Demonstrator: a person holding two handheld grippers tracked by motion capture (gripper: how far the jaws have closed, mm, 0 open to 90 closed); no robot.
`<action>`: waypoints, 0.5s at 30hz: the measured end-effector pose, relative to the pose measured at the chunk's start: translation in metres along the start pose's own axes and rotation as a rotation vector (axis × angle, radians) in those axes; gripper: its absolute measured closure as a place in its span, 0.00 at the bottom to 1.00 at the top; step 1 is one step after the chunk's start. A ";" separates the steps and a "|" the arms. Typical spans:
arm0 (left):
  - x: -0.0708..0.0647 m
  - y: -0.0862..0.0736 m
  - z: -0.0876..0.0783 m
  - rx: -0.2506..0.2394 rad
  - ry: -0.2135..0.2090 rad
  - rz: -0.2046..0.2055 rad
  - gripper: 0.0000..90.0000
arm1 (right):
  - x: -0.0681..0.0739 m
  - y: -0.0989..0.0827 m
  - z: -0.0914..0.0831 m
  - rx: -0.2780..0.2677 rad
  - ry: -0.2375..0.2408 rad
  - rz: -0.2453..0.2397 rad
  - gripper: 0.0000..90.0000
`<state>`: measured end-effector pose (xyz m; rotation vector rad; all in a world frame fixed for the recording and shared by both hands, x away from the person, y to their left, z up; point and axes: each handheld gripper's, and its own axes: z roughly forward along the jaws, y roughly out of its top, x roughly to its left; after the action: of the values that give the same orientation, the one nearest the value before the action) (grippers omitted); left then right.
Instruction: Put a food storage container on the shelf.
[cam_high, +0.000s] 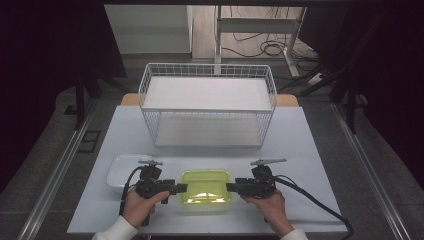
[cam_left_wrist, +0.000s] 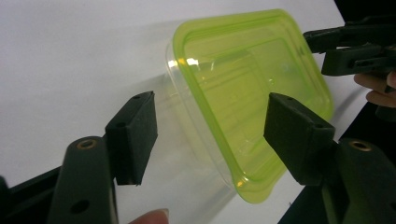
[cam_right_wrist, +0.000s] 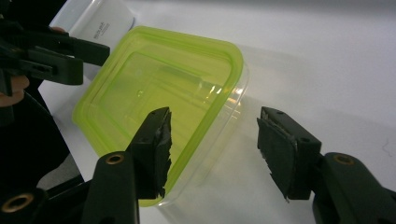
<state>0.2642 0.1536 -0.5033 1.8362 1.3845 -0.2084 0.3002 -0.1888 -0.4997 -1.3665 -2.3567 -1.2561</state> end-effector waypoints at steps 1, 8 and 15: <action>0.000 0.000 0.000 0.000 0.000 0.000 0.40 | -0.001 0.000 0.001 0.002 0.004 0.005 0.50; 0.002 0.000 0.007 0.016 0.008 -0.017 0.51 | -0.005 0.000 0.010 0.016 0.030 0.045 0.56; 0.002 0.001 0.012 0.039 -0.044 -0.035 0.63 | -0.007 -0.002 0.014 0.027 0.109 0.095 0.73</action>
<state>0.2691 0.1466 -0.5119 1.8292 1.3923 -0.2939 0.3065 -0.1839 -0.5132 -1.3496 -2.2014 -1.2353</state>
